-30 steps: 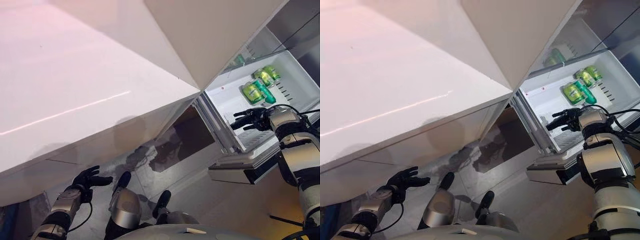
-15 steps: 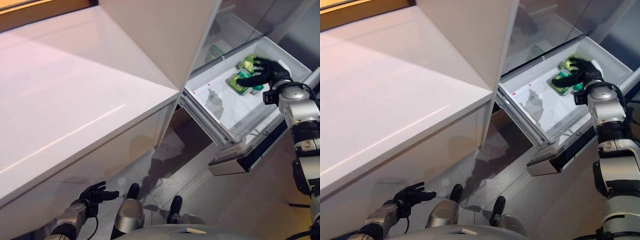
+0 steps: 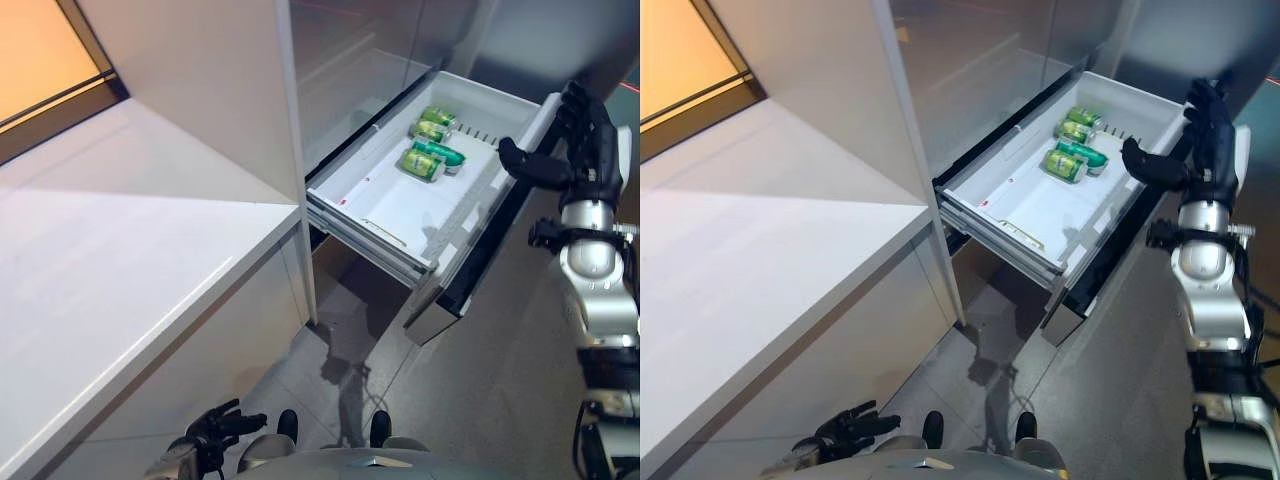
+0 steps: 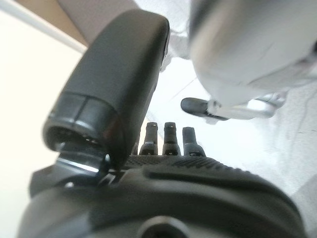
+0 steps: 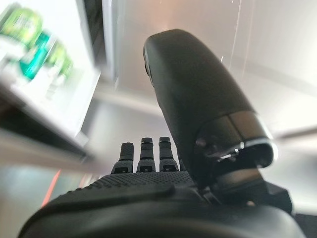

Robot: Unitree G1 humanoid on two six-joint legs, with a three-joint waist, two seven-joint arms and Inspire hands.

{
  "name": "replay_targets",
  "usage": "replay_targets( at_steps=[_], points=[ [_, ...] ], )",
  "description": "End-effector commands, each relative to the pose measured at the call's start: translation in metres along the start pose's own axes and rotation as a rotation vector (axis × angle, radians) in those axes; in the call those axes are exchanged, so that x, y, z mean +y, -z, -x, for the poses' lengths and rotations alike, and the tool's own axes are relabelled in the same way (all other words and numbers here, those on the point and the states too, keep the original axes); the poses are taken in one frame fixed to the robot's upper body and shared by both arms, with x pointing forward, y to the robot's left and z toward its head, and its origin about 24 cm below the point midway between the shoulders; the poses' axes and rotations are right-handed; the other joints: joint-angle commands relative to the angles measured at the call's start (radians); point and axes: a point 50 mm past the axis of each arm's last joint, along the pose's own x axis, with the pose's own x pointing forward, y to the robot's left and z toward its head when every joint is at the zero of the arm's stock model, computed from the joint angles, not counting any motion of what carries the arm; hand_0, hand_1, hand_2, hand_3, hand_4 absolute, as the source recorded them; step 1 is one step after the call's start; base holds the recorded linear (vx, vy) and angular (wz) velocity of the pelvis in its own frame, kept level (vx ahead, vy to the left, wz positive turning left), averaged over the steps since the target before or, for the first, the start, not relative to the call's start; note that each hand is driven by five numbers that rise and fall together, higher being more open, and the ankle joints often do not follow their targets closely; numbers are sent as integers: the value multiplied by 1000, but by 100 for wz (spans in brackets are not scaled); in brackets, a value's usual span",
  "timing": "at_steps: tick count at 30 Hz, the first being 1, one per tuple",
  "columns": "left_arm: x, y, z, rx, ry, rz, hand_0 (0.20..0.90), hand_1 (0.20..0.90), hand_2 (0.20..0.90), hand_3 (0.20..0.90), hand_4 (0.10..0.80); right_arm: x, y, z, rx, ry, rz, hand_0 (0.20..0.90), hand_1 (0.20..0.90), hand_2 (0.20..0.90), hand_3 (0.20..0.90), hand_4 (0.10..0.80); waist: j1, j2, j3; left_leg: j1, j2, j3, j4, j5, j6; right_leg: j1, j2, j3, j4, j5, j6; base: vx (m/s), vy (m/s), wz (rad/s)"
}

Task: Put drinks into fridge and close the fridge

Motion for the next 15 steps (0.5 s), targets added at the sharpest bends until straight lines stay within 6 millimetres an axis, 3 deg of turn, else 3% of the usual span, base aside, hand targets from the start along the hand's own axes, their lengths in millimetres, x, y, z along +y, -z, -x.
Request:
replay_targets(
  at_steps=[1,6,11,12,15],
  points=[
    [25,0,5,-14,-87,-57,900,900,900,900,800,-21,-37,9,-247,118,-212,900,900,900,900,800,-15,-13,-22,-37,-76,51,153,-117,96,-61,43,41,233,-111,-38,45,-50,-2],
    [17,6,6,-11,-70,-42,900,900,900,900,800,-23,-23,31,-235,112,-266,900,900,900,900,800,-44,2,38,-83,-97,68,306,-176,104,-81,30,46,321,-154,-61,35,-5,-9],
    [15,16,8,-4,-67,-17,900,900,900,900,800,-36,11,53,-68,222,-244,900,900,900,900,800,-75,18,68,-117,-99,93,376,-216,113,-120,26,62,394,-196,-78,11,7,-14],
    [13,16,9,-10,-64,-13,900,900,900,900,800,-38,25,58,19,191,-254,900,900,900,900,800,-86,26,82,-135,-98,97,398,-217,114,-139,26,70,418,-201,-84,-1,0,-18],
    [11,10,8,-31,-73,-21,900,900,900,900,800,-30,36,61,89,103,-242,900,900,900,900,800,-96,40,102,-176,-97,101,436,-219,117,-184,27,80,465,-214,-97,-13,-3,-14]
  ],
)
